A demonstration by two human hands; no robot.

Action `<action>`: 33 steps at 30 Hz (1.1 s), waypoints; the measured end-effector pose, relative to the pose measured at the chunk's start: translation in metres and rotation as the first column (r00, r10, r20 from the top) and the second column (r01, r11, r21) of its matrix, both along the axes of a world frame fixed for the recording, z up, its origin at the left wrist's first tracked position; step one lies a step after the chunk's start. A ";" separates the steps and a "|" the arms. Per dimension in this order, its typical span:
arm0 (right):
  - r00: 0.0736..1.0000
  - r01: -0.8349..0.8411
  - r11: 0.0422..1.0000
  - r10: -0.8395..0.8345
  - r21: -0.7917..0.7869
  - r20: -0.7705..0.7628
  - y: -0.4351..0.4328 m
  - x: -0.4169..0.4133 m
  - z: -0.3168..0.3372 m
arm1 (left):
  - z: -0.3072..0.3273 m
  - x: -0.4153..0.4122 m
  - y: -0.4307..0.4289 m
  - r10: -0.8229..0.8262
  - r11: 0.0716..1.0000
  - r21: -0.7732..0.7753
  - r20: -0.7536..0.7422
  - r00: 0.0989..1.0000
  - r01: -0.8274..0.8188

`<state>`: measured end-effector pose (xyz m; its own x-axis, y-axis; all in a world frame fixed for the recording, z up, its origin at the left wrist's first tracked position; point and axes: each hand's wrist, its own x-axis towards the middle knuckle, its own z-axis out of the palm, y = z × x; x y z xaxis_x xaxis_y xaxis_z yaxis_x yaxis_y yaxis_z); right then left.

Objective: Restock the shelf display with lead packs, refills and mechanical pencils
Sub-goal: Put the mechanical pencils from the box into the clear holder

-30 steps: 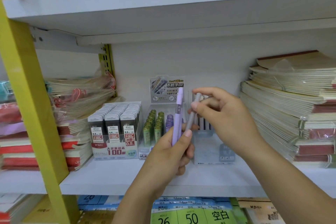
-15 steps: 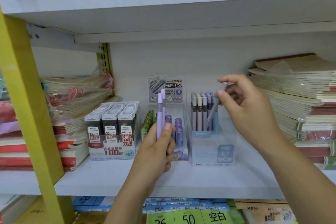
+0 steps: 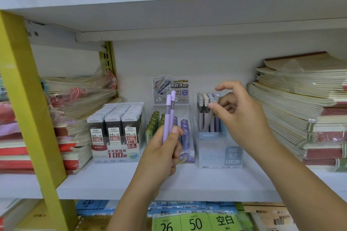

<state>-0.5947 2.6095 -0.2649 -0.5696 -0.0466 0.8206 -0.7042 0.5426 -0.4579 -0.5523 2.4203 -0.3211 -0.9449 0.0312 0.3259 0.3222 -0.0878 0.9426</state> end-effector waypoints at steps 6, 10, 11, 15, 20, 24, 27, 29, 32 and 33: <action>0.999 0.040 0.999 -0.041 0.016 0.028 -0.005 -0.004 -0.002 | -0.001 -0.001 0.000 0.001 1.000 -0.014 -0.014 1.000 -0.001; 0.991 0.054 0.989 -0.071 0.136 0.118 -0.003 -0.009 -0.003 | -0.001 0.000 0.000 -0.012 1.000 -0.016 -0.009 1.000 0.012; 0.987 0.059 0.984 -0.082 0.169 0.135 -0.003 -0.009 -0.003 | -0.001 0.000 0.000 -0.015 1.000 -0.019 -0.007 1.000 0.015; 0.989 0.078 0.973 -0.102 0.216 0.103 -0.002 -0.008 0.001 | 0.000 0.002 0.001 -0.029 0.999 -0.017 -0.010 1.000 0.029; 1.000 -0.005 1.000 0.005 0.018 -0.007 -0.005 0.007 0.003 | 0.003 0.005 0.009 -0.083 0.996 -0.032 -0.024 0.996 0.082; 0.918 -0.345 0.921 0.371 -0.180 0.139 -0.013 0.019 0.005 | 0.004 0.008 0.018 -0.153 0.986 -0.066 -0.027 0.988 0.151; 0.868 -0.439 0.874 0.472 -0.207 0.153 -0.018 0.023 0.006 | 0.004 0.010 0.023 -0.180 0.980 -0.086 -0.010 0.984 0.178; 0.867 -0.438 0.861 0.481 -0.259 0.130 -0.017 0.024 0.009 | 0.004 0.010 0.023 -0.176 0.981 -0.089 -0.007 0.984 0.175; 0.901 -0.393 0.842 0.433 -0.369 0.027 -0.008 0.025 0.017 | 0.004 0.009 0.019 -0.156 0.985 -0.079 -0.017 0.988 0.154; 0.912 -0.383 0.834 0.409 -0.397 -0.021 -0.004 0.026 0.021 | 0.003 0.008 0.018 -0.143 0.987 -0.080 -0.019 0.989 0.141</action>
<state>-0.5687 2.6057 -0.2439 -0.6208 0.0318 0.7834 -0.7838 -0.0052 -0.6209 -0.5438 2.4382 -0.3177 -0.9208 0.1911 0.3401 0.3346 -0.0612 0.9404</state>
